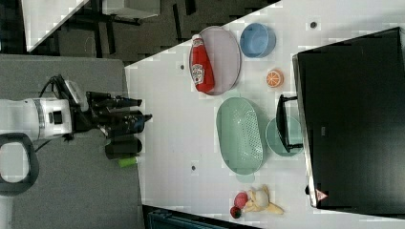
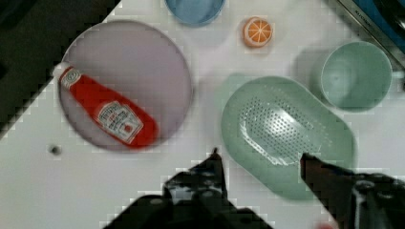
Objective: Drag strainer right to left.
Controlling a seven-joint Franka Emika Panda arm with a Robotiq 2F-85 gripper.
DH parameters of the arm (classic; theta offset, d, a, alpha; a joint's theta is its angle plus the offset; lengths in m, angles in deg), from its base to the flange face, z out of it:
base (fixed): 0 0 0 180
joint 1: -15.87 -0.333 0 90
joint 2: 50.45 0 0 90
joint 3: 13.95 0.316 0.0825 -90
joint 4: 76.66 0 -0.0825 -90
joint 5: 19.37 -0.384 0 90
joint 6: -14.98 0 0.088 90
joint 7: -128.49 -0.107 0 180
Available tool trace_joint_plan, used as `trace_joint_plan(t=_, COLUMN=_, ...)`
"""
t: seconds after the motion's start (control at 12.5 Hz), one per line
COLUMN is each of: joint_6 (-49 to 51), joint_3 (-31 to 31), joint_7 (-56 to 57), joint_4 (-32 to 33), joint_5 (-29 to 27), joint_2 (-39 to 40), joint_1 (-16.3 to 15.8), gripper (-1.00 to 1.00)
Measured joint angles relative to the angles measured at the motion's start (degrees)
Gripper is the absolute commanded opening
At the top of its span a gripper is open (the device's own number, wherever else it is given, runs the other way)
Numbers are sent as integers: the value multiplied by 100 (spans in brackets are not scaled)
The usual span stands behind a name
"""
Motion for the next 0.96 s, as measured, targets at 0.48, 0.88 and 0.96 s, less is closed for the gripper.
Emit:
trace_joint_plan(t=0.48, joint_6=866, joint_3=-387, joint_7=-210, joint_4=1768, joint_5=209, joint_2=-2950, joint_1=286, gripper=100)
trace_joint_plan(t=0.88, joint_6=-1317, joint_3=-388, joint_7=-640, joint_4=2462, joint_5=202, joint_2=-1937, joint_1=126, gripper=100)
trace_joint_plan(t=0.96, joint_6=-1755, joint_3=-380, joint_7=-910, joint_4=2731, joint_5=147, joint_2=-1397, joint_1=61, gripper=100)
